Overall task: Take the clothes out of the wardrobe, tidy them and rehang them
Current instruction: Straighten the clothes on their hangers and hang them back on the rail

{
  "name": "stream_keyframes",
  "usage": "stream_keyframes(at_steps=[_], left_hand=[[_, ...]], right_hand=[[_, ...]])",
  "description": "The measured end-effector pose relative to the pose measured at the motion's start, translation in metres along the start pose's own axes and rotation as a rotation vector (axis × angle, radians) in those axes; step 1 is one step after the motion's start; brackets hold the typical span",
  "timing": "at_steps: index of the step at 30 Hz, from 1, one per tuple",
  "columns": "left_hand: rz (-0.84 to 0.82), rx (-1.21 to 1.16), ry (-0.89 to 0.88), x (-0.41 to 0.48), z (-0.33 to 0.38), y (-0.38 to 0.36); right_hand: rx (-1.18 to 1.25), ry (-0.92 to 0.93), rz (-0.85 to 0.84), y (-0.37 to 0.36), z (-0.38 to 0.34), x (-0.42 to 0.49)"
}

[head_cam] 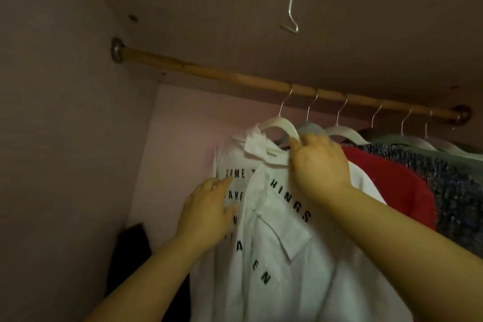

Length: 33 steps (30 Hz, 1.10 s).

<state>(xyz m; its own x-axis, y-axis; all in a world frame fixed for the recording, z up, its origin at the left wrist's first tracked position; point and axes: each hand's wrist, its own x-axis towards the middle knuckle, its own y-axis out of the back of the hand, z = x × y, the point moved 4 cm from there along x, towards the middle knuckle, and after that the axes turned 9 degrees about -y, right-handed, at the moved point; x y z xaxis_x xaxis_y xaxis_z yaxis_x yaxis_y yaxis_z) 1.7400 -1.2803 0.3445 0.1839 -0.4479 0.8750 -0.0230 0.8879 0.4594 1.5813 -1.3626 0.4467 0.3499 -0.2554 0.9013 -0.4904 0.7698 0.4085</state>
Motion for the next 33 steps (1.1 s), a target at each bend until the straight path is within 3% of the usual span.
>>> stream_keyframes(at_steps=[7, 14, 25, 33], left_hand=[[-0.206, 0.177, 0.136, -0.07, 0.048, 0.023], [-0.487, 0.38, 0.344, -0.216, 0.125, 0.057], [-0.839, 0.507, 0.805, -0.5, 0.278, 0.165], [-0.851, 0.634, 1.174, -0.661, 0.368, 0.297]], right_hand=[[0.117, 0.148, -0.23, -0.006, -0.006, -0.111], [0.321, 0.287, -0.531, 0.025, -0.004, -0.274], [0.709, 0.569, -0.959, 0.149, -0.027, -0.538], [0.866, 0.802, -1.182, 0.269, -0.072, -0.659]])
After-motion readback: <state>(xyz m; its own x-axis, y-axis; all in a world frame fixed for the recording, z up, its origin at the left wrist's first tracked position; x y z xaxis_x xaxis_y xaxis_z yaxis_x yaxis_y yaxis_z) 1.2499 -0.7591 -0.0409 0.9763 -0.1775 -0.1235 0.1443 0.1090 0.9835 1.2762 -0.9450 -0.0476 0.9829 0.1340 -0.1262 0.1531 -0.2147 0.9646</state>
